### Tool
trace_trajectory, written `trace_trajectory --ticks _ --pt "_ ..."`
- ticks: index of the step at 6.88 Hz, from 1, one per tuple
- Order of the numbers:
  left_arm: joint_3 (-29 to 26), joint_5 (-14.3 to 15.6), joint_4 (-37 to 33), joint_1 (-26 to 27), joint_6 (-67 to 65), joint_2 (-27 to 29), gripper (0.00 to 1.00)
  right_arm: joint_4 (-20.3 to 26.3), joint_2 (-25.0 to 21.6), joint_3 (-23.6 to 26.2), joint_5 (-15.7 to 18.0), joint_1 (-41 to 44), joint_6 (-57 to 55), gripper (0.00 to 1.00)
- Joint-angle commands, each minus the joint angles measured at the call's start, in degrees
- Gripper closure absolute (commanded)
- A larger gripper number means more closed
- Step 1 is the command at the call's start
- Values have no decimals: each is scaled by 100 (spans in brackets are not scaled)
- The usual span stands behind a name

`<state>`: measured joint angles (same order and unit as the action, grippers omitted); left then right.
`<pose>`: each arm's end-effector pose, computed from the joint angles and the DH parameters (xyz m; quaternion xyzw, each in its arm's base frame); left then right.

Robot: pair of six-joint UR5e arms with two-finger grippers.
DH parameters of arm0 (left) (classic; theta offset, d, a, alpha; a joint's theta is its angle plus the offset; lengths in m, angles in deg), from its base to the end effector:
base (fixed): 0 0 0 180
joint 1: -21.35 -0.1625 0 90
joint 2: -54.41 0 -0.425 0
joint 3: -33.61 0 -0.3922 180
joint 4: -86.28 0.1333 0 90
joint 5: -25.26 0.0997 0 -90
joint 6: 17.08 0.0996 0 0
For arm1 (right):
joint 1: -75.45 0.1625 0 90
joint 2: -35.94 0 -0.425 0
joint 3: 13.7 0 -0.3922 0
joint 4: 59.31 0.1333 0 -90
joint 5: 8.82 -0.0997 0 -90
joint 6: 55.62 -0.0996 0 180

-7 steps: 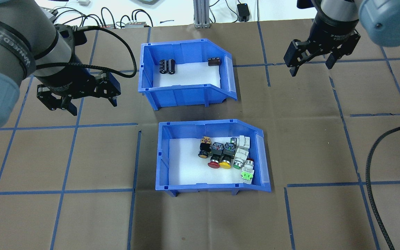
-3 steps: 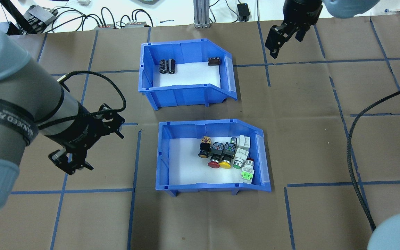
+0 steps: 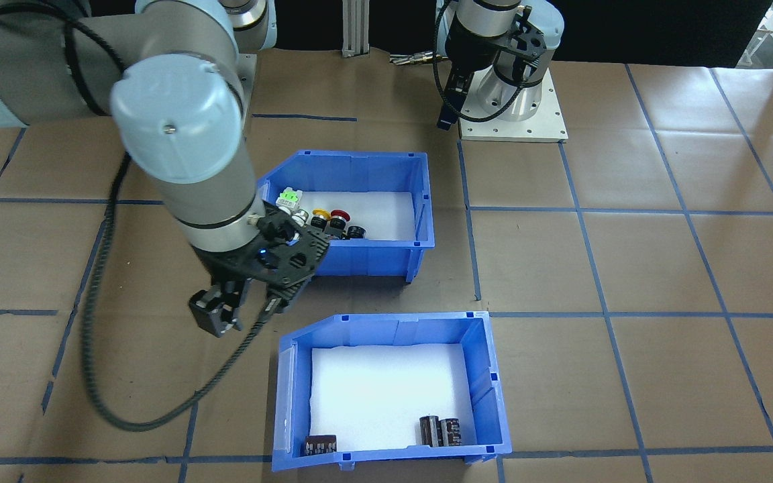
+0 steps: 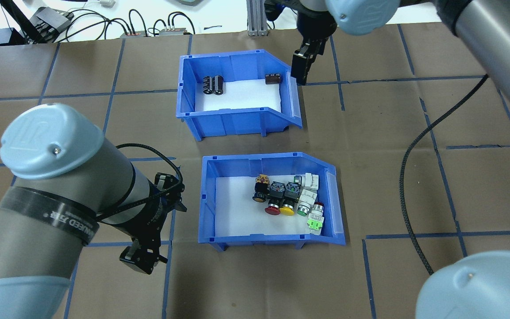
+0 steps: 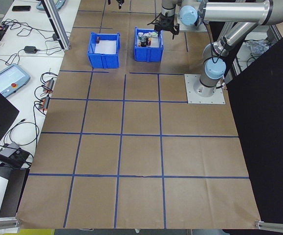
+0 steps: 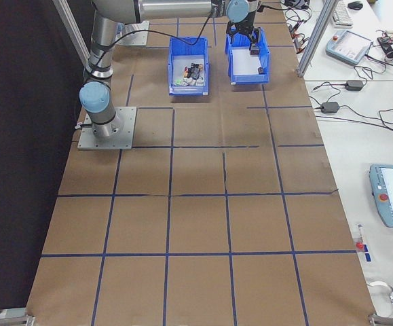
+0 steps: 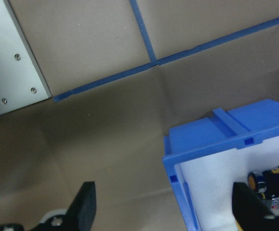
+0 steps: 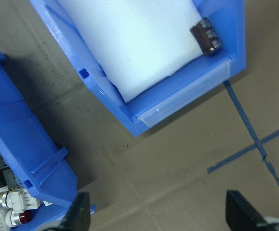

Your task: Place button box in front

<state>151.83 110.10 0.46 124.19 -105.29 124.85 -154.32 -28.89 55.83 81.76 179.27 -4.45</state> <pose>-0.2136 -0.2970 0.3972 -0.6116 0.7889 0.0595 0.0015 0.2890 -0.6208 0.4160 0.5372 -0.8434 0.0009 0.0057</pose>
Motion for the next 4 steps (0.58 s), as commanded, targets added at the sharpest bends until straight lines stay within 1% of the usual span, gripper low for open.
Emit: trace_trajectory --ticks 1,2,3,4 --pt "35 -11 615 751 -1097 591 0 -348 391 -28 38 681 777 0" --pt "35 -2 1411 1085 -1676 986 0 -569 514 -28 21 806 980 0" --pt "35 -2 1793 1280 -2256 1337 0 -745 637 -28 30 964 1130 0" --pt "26 24 1832 1360 -2288 1524 0 -1165 813 -54 65 1130 1149 0"
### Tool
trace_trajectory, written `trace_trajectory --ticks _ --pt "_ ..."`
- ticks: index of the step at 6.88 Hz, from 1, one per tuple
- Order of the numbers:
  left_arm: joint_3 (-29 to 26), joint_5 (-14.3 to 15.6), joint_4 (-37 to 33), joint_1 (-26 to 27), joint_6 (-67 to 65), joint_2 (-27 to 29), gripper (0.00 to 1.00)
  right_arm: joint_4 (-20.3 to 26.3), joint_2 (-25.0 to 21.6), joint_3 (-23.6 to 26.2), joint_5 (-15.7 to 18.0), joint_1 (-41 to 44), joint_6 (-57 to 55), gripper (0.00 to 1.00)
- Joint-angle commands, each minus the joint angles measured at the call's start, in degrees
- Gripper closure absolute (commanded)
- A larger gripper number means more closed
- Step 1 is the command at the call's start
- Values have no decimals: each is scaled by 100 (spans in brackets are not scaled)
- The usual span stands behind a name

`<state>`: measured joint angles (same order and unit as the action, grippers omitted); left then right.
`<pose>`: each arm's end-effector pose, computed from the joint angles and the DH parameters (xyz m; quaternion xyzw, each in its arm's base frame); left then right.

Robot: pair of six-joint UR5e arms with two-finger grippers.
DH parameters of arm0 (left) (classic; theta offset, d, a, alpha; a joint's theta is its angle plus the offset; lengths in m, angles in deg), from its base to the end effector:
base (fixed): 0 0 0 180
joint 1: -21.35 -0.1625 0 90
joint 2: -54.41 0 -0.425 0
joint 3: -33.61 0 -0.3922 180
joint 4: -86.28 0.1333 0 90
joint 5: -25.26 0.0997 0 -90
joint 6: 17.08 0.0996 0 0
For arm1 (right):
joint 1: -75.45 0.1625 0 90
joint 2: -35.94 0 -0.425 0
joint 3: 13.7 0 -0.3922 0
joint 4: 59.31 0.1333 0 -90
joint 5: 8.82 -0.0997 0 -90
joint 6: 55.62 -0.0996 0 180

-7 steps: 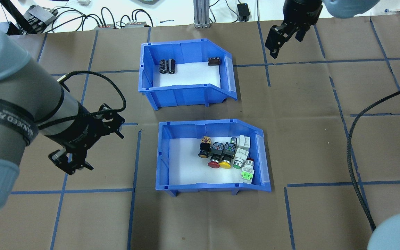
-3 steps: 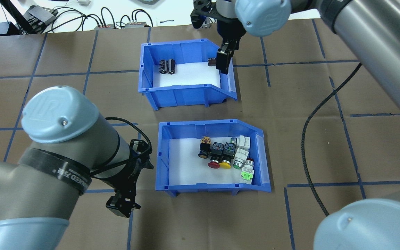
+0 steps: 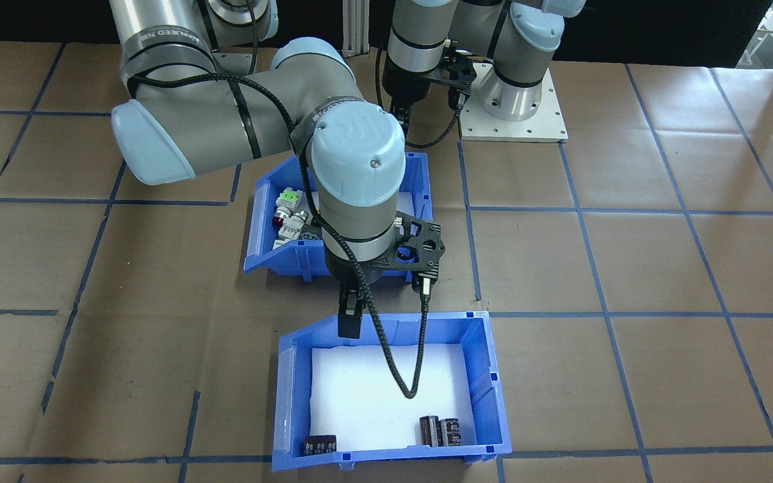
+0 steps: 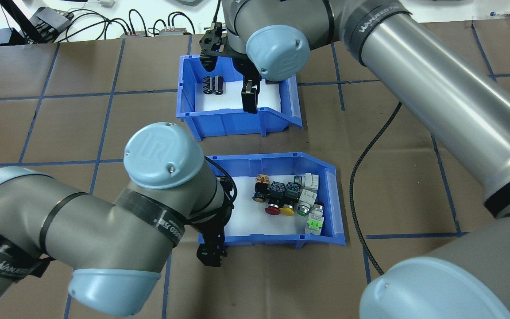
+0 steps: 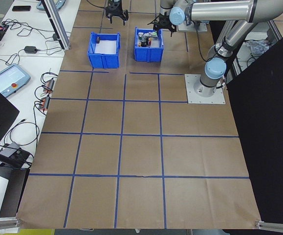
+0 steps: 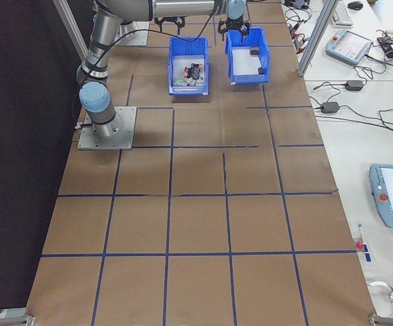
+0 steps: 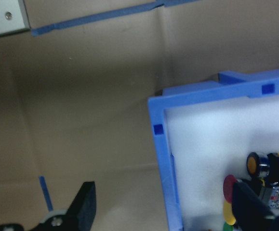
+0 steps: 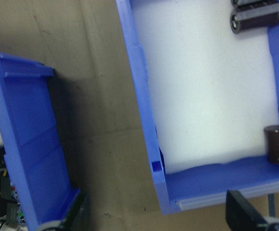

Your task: Place button box in front

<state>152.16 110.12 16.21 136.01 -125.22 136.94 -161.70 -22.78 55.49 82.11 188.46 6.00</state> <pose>-0.2996 -0.3118 0.3416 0.6654 -0.7451 -0.0451 0.0088 0.3985 -0.6014 0.3583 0.6730 -0.7394 0.0131 0.0132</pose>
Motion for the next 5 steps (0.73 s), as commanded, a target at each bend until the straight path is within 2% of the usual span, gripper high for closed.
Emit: trace_trajectory --ticks 1,3,5 --pt "2 4 265 188 -357 326 0 -604 360 -46 47 344 96 0" --pt "37 -22 266 249 -533 431 0 -799 527 -81 48 441 52 0" --pt "308 -31 300 293 -533 414 0 -1044 860 -73 39 503 0 0"
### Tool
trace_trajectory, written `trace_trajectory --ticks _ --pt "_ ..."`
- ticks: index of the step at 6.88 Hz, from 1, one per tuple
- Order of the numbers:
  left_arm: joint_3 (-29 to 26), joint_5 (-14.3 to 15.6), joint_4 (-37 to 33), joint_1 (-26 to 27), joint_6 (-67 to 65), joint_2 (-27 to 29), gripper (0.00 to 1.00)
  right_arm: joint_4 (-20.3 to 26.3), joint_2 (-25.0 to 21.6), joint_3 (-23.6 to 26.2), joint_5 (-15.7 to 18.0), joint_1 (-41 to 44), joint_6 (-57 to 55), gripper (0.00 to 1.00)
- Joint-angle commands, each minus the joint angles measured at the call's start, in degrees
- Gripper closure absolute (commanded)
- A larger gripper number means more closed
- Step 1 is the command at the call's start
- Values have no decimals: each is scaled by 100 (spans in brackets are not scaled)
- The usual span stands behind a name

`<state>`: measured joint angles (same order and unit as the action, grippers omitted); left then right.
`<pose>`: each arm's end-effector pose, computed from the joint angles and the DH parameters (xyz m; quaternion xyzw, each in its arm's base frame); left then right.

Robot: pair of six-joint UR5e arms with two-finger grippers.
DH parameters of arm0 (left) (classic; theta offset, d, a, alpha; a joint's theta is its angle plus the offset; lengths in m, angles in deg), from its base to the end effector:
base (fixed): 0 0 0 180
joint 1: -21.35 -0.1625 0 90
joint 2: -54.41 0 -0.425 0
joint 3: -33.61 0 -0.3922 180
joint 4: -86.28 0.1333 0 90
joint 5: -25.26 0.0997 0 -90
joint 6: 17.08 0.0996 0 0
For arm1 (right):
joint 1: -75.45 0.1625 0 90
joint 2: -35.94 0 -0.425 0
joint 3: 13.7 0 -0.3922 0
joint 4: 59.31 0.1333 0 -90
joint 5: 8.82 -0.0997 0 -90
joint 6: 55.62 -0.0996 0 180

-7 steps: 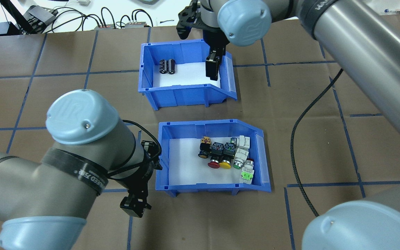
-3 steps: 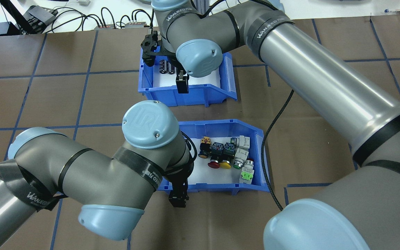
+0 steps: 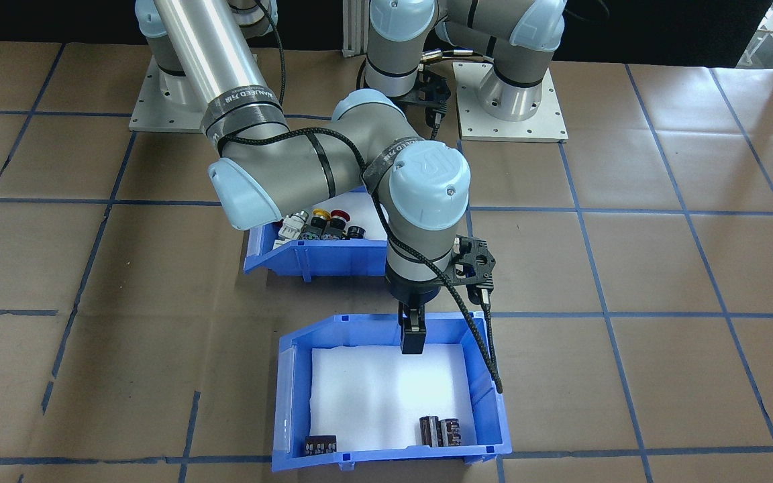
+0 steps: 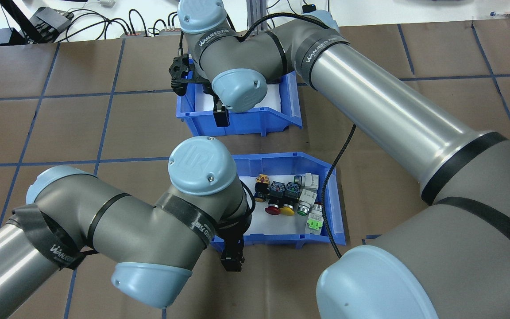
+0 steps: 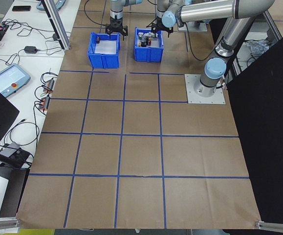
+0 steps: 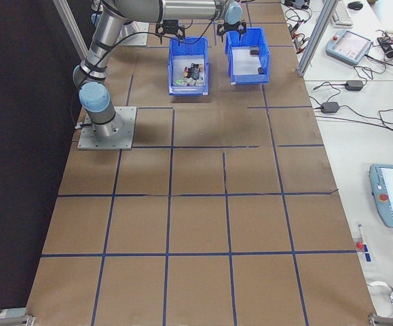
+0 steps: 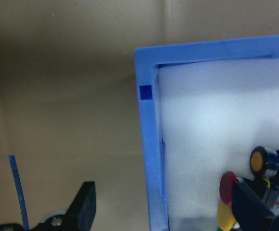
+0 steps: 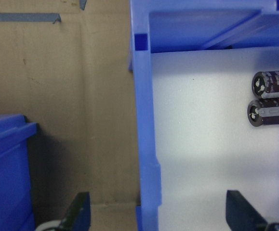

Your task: Place button box in front

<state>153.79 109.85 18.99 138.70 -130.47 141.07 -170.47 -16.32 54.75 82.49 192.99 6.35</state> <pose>-0.3185 -0.3053 0.3036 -0.6823 0.7287 0.0565 0.0181 0.4605 -0.5998 0.2987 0.7030 -0.7098 0.0380 0.0237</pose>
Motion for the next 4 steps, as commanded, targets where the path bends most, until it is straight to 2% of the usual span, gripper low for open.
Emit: trace_trajectory --ticks 1,3,4 --pt "173 -239 171 25 -52 18 0 -178 355 28 9 103 -27 0" --pt "234 -294 434 25 -262 53 0 -361 356 73 36 103 -53 0" --pt "261 -294 628 60 -420 262 0 -362 321 38 45 103 -62 15"
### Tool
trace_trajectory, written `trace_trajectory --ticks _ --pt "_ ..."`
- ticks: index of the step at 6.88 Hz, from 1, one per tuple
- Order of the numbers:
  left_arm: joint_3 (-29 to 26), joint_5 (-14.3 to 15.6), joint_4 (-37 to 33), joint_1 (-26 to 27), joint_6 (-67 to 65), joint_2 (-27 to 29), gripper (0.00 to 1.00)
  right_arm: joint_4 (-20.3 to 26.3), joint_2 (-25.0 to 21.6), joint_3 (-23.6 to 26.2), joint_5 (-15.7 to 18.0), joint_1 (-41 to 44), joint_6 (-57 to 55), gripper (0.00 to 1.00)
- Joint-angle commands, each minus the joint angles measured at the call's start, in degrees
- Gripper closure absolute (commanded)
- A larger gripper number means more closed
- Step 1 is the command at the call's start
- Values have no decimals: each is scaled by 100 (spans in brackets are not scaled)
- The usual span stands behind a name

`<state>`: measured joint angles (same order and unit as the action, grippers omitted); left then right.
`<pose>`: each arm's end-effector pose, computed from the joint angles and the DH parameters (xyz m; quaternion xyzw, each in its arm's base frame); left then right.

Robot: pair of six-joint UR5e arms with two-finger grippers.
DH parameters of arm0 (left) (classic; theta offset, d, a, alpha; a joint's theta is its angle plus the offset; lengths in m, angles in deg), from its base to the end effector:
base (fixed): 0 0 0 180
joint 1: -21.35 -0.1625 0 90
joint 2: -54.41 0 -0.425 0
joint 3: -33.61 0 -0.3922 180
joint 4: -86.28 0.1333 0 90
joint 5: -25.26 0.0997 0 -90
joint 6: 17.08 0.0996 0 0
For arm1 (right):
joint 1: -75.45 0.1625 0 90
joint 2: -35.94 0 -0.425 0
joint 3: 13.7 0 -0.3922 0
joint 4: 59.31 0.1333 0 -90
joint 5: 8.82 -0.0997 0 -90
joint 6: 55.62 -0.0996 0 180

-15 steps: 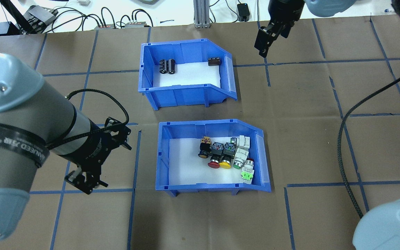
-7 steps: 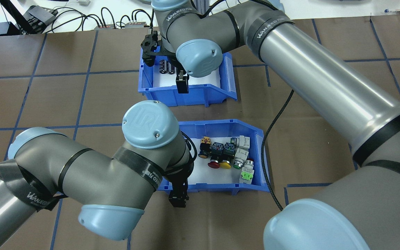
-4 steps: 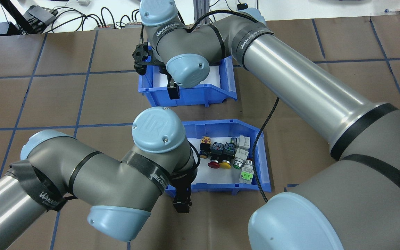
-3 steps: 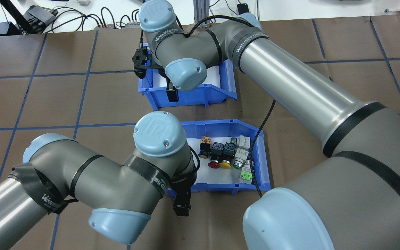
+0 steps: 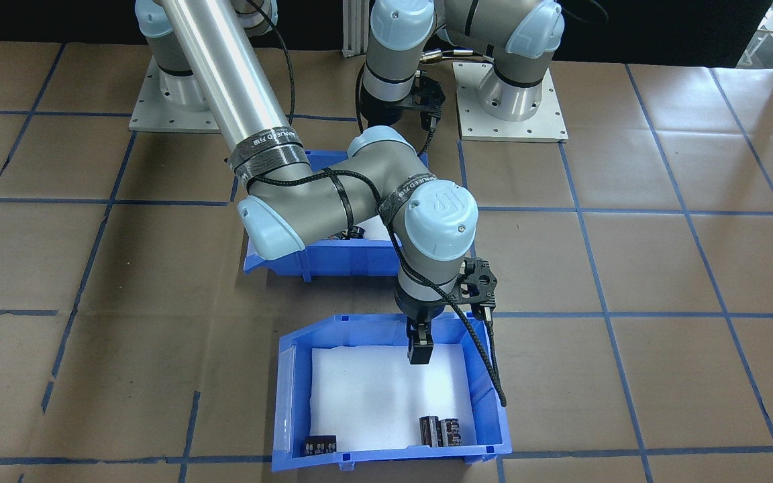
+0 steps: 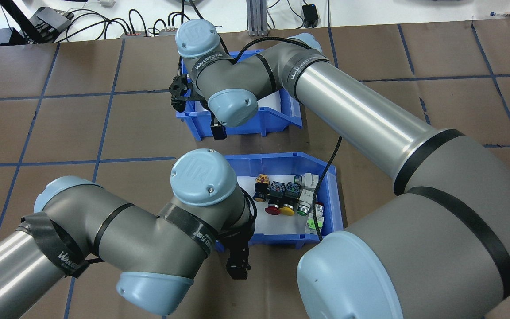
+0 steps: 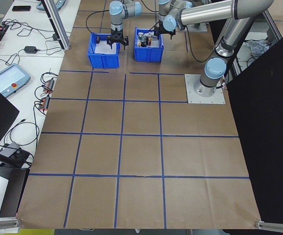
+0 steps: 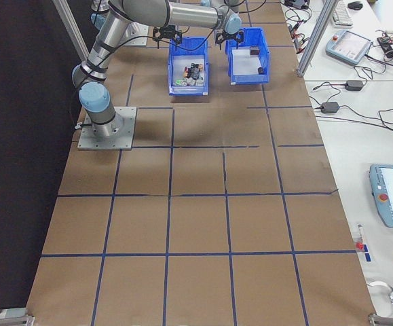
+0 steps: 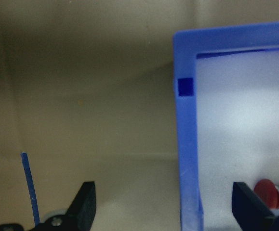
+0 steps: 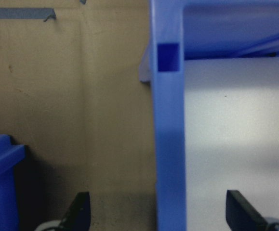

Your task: Place button box in front

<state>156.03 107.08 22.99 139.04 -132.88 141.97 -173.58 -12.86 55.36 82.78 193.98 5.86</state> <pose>-0.3237 -0.2994 0.2870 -0.6948 0.7151 0.0766 0.0047 0.4749 -0.6004 0.2541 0.7063 -0.7069 0.0296 0.0233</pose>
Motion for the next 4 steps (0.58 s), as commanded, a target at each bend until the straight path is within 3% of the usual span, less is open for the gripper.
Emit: trace_trajectory --ticks 1,3,4 --pt "45 1 473 182 -241 348 0 18 -76 -51 68 4 -14 42" --pt "54 10 624 254 -346 603 1 45 -165 -60 261 -5 13 76" --pt "54 18 677 263 -347 657 6 45 -173 -68 340 -5 56 89"
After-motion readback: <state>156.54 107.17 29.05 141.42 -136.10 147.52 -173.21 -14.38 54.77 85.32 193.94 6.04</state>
